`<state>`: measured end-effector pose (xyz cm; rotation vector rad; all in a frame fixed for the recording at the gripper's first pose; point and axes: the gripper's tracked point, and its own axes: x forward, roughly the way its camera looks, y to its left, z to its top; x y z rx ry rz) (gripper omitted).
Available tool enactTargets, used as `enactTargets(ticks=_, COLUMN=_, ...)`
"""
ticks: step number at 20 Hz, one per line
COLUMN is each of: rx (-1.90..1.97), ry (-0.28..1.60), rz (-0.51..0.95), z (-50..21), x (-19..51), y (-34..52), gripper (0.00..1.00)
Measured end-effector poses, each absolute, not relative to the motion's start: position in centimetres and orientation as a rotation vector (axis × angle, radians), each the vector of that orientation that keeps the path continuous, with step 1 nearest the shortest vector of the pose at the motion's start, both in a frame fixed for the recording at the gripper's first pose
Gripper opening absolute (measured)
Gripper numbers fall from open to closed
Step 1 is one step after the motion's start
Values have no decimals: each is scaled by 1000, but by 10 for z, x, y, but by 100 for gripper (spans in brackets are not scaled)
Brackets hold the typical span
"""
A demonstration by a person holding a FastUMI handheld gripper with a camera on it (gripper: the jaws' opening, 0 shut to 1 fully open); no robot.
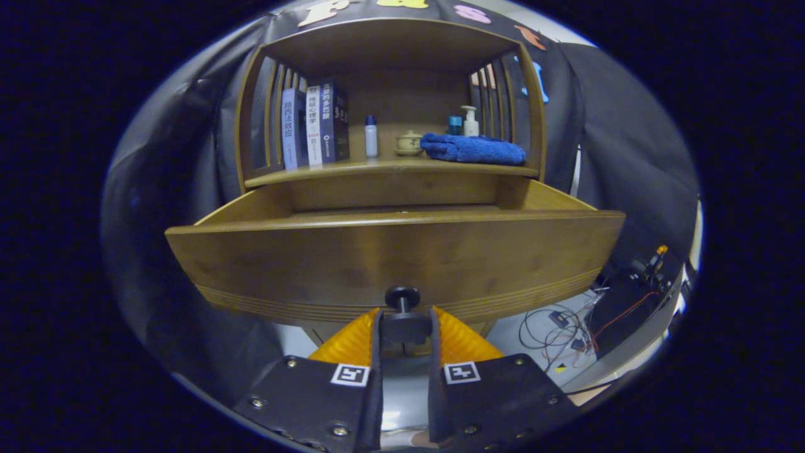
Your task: Pull open the drawer, take out the items inside it, and place them on the countertop above the cabinet.
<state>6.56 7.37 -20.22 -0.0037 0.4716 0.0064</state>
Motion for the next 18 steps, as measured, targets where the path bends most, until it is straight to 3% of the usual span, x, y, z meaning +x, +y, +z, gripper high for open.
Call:
enactTargets(ticks=8, rx=-18, ry=472, rz=15, z=-204, x=65, y=74, gripper=29)
enactTargets(ticks=11, rx=-16, ry=454, rz=22, z=-196, x=62, y=76, gripper=42)
enactTargets(ticks=18, rx=-89, ry=310, rz=48, z=-114, x=65, y=92, gripper=44)
